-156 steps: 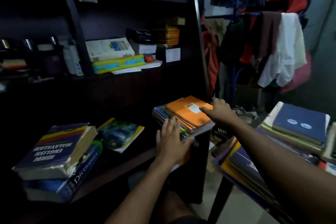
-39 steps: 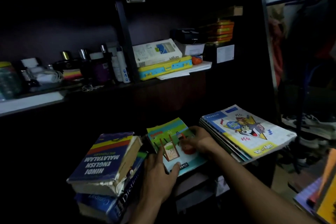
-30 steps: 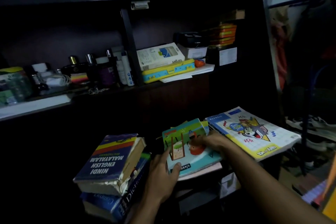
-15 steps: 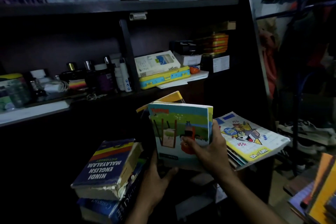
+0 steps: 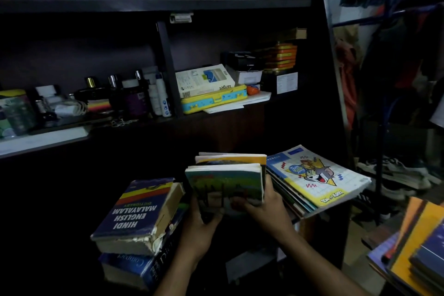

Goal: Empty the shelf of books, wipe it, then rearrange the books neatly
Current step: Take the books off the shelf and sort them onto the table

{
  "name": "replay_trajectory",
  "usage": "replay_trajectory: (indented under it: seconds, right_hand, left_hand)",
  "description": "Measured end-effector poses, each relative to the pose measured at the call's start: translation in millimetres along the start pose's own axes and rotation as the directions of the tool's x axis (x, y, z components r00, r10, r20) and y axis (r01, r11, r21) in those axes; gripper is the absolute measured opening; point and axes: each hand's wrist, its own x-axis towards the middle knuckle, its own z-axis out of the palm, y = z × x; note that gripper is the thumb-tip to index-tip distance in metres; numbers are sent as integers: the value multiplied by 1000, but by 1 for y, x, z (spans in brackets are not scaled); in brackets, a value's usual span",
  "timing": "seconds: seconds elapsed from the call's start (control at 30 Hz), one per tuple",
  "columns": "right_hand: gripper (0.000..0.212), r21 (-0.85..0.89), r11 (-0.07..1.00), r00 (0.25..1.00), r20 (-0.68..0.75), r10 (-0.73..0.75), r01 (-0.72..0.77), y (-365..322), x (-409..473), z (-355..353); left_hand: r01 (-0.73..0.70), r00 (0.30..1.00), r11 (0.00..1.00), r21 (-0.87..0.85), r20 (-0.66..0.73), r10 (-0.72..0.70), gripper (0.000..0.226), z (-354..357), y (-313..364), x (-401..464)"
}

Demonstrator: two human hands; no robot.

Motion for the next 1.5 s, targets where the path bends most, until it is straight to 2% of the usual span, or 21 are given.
replay_trajectory:
  seconds: [0.07, 0.23, 0.33, 0.43, 0.5, 0.63, 0.73, 0.87, 1.03, 1.1, 1.17, 1.23, 1.33, 1.4, 1.5]
  right_hand:
    - [87, -2, 999, 999, -1, 40, -40, 1, 0, -1]
    - [53, 79, 994, 995, 63, 75, -79, 4, -3, 0]
    - [40, 171, 980, 995, 5, 103, -102, -1, -11, -2]
    - [41, 157, 975, 984, -57, 170, -159, -11, -29, -9]
    - [39, 128, 973, 972, -107, 209, -194, -15, -43, -18]
    - [40, 86, 960, 950, -149, 276, -265, -31, -76, -62]
    - [52, 124, 944, 932, -162, 324, -306, -43, -110, -104]
    - [58, 163, 908, 908, -110, 405, -386, -71, -157, -162]
    - [42, 332, 825, 855, -89, 511, -458, -126, -243, -254]
    - [30, 289, 853, 843, -203, 499, -435, -142, -278, -293]
    - [26, 169, 889, 810, -367, 457, -425, -156, -318, -333]
    - [31, 95, 885, 738, -514, 436, -457, -165, -357, -369]
    - [38, 108, 851, 611, -651, 451, -514, -167, -404, -405]
    - [33, 88, 821, 547, -705, 451, -564, -162, -426, -427]
    - [24, -9, 747, 494, -755, 431, -665, -153, -443, -460]
  left_hand:
    - [11, 1000, 999, 39, 3, -11, 97, 1, -1, 2]
    - [1, 999, 991, 134, 43, -6, 86, 7, 1, 6]
    - [-29, 999, 991, 132, 32, 25, 83, 4, 4, -2]
    - [-14, 996, 997, 77, 87, 7, 96, -1, 7, -15]
    - [-1, 987, 1000, 4, 160, 0, 86, 0, 20, -34]
    - [12, 972, 984, -178, 234, 30, 51, 24, 46, -75]
    - [51, 954, 937, -345, 294, 56, 40, 51, 73, -107]
    - [88, 910, 896, -435, 401, 105, 40, 77, 109, -134]
    - [77, 778, 905, -419, 592, 208, 28, 130, 171, -182]
    - [17, 699, 914, -406, 658, 279, 26, 163, 196, -207]
    - [-59, 616, 915, -399, 707, 348, 33, 200, 218, -240]
    - [-144, 545, 906, -399, 731, 409, 44, 236, 237, -275]
    - [-218, 453, 877, -427, 752, 479, 63, 281, 257, -319]
    - [-232, 424, 873, -429, 763, 488, 61, 311, 269, -343]
    - [-323, 398, 881, -344, 795, 457, 46, 345, 283, -362]
